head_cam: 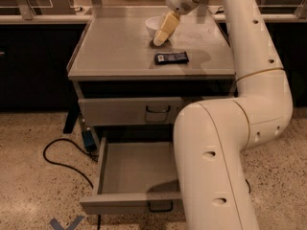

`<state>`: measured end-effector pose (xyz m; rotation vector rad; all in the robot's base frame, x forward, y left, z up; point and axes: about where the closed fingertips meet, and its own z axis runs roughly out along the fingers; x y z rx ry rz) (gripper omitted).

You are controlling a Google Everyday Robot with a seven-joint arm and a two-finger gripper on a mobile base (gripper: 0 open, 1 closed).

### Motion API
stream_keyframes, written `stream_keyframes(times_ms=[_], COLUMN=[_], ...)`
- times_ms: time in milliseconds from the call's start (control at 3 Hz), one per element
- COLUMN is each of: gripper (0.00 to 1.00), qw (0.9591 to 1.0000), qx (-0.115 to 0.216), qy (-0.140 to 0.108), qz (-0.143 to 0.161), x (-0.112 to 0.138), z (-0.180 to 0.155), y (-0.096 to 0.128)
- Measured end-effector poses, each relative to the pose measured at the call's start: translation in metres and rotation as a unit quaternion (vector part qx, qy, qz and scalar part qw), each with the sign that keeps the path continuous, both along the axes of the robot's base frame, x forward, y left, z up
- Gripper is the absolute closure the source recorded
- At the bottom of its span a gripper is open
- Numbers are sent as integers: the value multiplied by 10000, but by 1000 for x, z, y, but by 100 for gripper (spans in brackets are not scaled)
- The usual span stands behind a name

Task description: Place rxbar blueberry into middle drawer

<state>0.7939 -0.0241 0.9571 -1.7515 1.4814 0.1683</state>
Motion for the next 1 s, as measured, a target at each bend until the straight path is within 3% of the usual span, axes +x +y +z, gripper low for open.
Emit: stream_keyframes(times_ms=[333, 667, 1000], gripper=[0, 0, 0], qw=[9986, 9858, 9858], qx=[422, 1221, 1223], qy=[-53, -631, -628], qz=[-329, -968, -962], x=[-3, -20, -19], z=[18, 70, 69], y=[-39, -144, -143])
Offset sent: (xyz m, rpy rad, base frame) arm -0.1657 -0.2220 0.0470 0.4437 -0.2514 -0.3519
